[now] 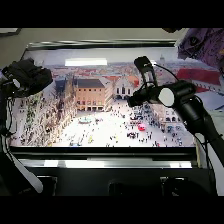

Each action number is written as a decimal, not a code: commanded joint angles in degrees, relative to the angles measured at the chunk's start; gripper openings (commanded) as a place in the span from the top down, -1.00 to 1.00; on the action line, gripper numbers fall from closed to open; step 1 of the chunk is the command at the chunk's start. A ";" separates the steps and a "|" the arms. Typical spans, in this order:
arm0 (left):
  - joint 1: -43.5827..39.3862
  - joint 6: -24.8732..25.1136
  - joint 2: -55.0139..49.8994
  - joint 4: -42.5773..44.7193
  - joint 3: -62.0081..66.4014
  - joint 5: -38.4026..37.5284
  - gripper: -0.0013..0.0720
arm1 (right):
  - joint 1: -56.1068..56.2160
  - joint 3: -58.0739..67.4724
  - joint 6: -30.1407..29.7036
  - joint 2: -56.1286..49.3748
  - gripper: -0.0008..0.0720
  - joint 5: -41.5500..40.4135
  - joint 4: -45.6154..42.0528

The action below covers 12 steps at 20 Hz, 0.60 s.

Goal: Fold the clothes and pants, and hang the long-sleeved shirts on hangers.

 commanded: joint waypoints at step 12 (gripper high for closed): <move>-13.99 9.09 33.83 -9.46 -10.08 -24.70 0.94 | 0.04 0.04 0.02 0.02 0.89 0.00 0.09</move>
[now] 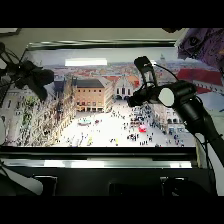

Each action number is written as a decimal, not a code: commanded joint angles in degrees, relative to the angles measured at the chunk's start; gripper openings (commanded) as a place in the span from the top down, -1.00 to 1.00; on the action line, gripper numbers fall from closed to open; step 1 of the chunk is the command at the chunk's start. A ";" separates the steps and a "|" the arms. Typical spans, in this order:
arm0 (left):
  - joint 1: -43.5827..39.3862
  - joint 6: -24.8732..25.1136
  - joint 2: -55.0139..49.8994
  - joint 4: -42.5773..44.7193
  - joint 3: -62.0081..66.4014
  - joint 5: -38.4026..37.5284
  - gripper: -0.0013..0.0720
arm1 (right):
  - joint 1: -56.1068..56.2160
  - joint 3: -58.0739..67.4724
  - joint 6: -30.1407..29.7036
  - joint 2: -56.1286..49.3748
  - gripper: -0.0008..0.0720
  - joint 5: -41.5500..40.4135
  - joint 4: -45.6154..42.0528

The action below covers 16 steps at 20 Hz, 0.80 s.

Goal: Fold the clothes and pants, and hang the long-sleeved shirts on hangers.

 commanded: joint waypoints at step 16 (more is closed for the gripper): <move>-53.99 -25.20 36.39 -11.96 -54.82 10.67 0.92 | 0.04 0.04 0.00 0.02 0.89 -0.20 -0.02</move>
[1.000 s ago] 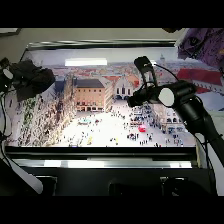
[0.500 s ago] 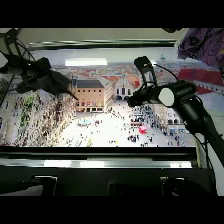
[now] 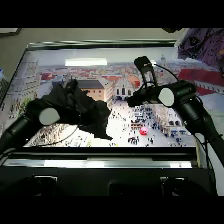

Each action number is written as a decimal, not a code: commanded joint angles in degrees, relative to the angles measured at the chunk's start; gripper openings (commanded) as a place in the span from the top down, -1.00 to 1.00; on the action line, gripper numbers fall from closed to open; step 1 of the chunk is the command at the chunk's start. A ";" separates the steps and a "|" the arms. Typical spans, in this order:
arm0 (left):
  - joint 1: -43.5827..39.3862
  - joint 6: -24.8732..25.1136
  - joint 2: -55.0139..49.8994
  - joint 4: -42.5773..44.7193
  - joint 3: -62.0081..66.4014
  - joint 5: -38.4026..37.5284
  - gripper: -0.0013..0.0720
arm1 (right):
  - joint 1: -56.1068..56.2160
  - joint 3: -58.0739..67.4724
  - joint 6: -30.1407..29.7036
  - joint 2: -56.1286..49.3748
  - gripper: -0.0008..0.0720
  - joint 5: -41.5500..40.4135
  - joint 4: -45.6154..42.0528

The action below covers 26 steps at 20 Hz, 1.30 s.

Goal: Fold the clothes and pants, and hang the long-sleeved shirts on hangers.

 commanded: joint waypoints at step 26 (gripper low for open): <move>56.63 25.03 3.02 -7.17 2.36 -6.73 -0.95 | -4.52 -31.26 -19.58 -10.86 -0.53 -4.22 63.19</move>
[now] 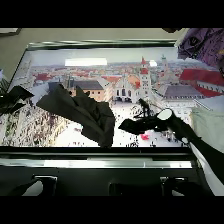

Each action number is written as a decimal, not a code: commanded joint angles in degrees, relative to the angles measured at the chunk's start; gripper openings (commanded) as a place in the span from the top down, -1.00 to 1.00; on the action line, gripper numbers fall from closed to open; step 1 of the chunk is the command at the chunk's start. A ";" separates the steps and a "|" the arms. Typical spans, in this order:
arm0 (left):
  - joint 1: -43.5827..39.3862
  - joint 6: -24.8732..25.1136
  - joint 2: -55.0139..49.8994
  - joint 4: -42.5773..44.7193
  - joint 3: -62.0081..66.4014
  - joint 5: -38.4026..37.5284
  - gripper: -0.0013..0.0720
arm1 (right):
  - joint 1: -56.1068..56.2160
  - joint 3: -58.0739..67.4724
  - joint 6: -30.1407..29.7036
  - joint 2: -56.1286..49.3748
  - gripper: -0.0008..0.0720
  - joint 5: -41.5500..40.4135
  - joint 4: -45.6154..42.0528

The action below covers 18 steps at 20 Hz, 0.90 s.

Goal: Fold the clothes and pants, and hang the long-sleeved shirts on hangers.

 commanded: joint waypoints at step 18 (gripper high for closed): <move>1.70 0.39 -2.60 5.16 -0.57 2.05 -0.96 | 4.09 -2.60 -17.33 -7.69 0.90 -13.62 26.38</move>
